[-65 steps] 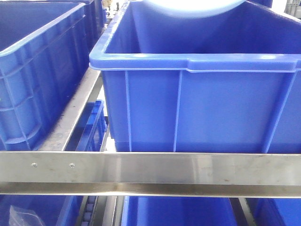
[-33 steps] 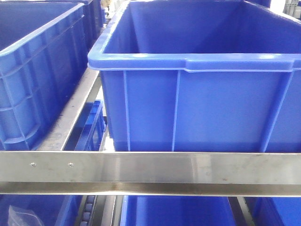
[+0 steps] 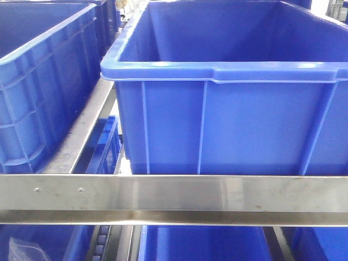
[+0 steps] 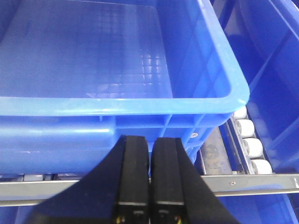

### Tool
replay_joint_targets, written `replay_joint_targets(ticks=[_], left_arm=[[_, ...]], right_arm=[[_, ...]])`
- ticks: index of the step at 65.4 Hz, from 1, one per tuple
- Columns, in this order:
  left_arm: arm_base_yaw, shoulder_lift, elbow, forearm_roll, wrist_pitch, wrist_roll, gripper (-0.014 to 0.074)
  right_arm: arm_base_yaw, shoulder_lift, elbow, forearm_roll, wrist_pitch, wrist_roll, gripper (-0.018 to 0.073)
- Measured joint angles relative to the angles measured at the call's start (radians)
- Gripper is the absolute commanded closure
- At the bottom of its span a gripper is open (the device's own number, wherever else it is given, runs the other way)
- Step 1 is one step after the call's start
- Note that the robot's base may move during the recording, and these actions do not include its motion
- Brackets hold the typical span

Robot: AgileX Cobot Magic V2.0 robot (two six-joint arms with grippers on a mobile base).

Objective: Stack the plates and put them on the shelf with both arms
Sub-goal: 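Raise the empty right gripper up out of the blue bin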

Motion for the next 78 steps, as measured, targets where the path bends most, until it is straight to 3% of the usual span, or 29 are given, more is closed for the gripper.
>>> replay_joint_targets(ticks=[19, 52, 63, 78], left_arm=[[0.000, 0.000, 0.000, 0.000, 0.000, 0.000, 0.0509], [0.000, 0.000, 0.000, 0.000, 0.000, 0.000, 0.0509], [0.000, 0.000, 0.000, 0.000, 0.000, 0.000, 0.0509], [0.000, 0.000, 0.000, 0.000, 0.000, 0.000, 0.0509]], right_arm=[[0.000, -0.200, 0.138, 0.000, 0.000, 0.000, 0.0536], [0.000, -0.219, 0.151, -0.002, 0.044, 0.000, 0.0536], [-0.047, -0.356, 0.252, -0.033, 0.059, 0.000, 0.0536], [-0.144, -0.603, 0.528, -0.035, 0.054, 0.000, 0.0536]])
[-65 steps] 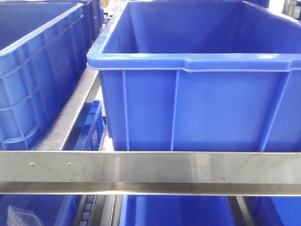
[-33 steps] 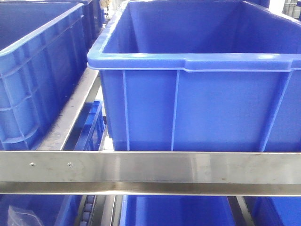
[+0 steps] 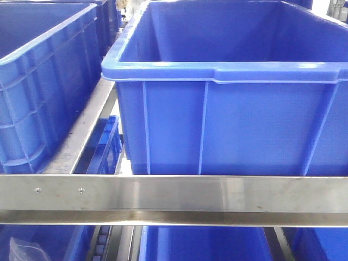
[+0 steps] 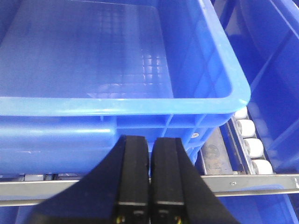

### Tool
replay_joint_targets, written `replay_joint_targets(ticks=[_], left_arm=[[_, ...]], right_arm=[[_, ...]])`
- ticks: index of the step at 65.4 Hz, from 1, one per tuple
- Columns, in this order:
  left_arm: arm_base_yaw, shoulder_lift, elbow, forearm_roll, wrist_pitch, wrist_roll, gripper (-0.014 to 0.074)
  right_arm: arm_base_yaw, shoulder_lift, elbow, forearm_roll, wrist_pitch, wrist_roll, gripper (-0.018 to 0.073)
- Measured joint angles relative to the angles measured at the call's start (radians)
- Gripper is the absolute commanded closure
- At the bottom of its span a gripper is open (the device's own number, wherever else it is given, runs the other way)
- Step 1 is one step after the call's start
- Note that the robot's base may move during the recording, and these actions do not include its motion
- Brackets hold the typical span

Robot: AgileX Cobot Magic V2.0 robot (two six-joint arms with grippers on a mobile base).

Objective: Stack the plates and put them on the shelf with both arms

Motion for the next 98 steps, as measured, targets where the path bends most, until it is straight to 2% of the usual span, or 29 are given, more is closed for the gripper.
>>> replay_joint_targets(ticks=[15, 98], left_arm=[[0.000, 0.000, 0.000, 0.000, 0.000, 0.000, 0.0509], [0.000, 0.000, 0.002, 0.000, 0.000, 0.000, 0.0509]], right_arm=[[-0.042, -0.163, 0.175, -0.001, 0.002, 0.000, 0.0536], [-0.046, -0.167, 0.179, -0.030, -0.002, 0.000, 0.0536]])
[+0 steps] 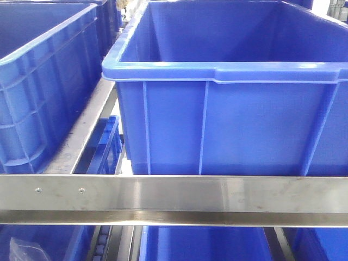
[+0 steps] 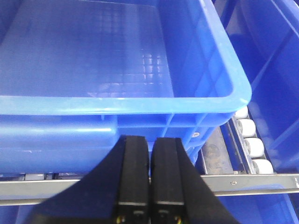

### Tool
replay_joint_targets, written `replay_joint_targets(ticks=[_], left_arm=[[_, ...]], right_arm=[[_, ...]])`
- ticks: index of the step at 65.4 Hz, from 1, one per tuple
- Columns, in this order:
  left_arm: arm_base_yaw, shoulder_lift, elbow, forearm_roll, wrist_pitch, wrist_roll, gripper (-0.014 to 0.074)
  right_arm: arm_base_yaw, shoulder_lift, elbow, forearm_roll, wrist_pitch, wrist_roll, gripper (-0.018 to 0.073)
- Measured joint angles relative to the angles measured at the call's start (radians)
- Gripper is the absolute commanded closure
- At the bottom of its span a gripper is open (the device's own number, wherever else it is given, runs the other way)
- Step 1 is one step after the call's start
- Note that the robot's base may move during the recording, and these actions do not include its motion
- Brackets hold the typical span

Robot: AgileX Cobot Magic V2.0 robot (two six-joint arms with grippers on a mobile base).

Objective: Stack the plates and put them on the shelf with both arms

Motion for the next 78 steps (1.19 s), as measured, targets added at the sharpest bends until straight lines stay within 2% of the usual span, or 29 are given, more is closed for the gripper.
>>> replay_joint_targets(ticks=[24, 35, 47, 55, 78], left_arm=[[-0.002, -0.010, 0.002, 0.002, 0.000, 0.000, 0.0509], [0.006, -0.162, 0.044, 0.039, -0.009, 0.001, 0.0509], [0.055, -0.408, 0.221, 0.044, -0.075, 0.001, 0.0509], [0.071, -0.522, 0.336, 0.012, -0.125, 0.001, 0.0509], [0.073, -0.535, 0.336, -0.005, -0.110, 0.001, 0.0509]], right_arm=[[0.000, 0.000, 0.000, 0.000, -0.001, 0.000, 0.0536], [0.000, 0.000, 0.000, 0.000, -0.002, 0.000, 0.0536], [0.000, 0.000, 0.000, 0.000, -0.005, 0.000, 0.0536], [0.000, 0.000, 0.000, 0.000, -0.005, 0.000, 0.0536], [0.000, 0.000, 0.000, -0.001, -0.007, 0.000, 0.0536]])
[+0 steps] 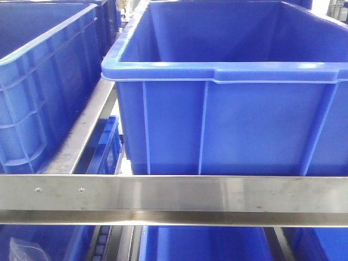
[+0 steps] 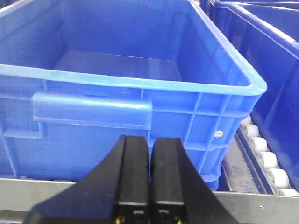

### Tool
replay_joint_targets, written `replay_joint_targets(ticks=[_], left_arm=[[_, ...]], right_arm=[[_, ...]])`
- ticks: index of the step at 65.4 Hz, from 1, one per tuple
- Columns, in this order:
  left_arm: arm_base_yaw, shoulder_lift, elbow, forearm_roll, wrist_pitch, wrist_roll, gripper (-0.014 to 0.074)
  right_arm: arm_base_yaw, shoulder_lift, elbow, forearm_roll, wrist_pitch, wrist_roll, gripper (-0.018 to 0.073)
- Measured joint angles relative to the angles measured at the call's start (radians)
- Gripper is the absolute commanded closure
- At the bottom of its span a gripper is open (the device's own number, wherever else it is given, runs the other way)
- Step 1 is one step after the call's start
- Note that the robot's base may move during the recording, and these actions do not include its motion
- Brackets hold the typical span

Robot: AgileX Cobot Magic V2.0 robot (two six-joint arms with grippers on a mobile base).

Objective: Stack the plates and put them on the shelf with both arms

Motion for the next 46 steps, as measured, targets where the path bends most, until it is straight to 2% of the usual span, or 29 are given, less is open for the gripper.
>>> replay_joint_targets(ticks=[18, 34, 46], left_arm=[[0.000, 0.000, 0.000, 0.015, 0.000, 0.000, 0.0509], [0.000, 0.000, 0.000, 0.207, -0.016, -0.132, 0.0509], [0.000, 0.000, 0.000, 0.252, -0.039, -0.154, 0.0509]], right_arm=[[0.000, 0.000, 0.000, -0.002, 0.000, 0.000, 0.0536], [0.000, 0.000, 0.000, -0.002, 0.000, 0.000, 0.0536], [0.000, 0.000, 0.000, -0.002, 0.000, 0.000, 0.0536]])
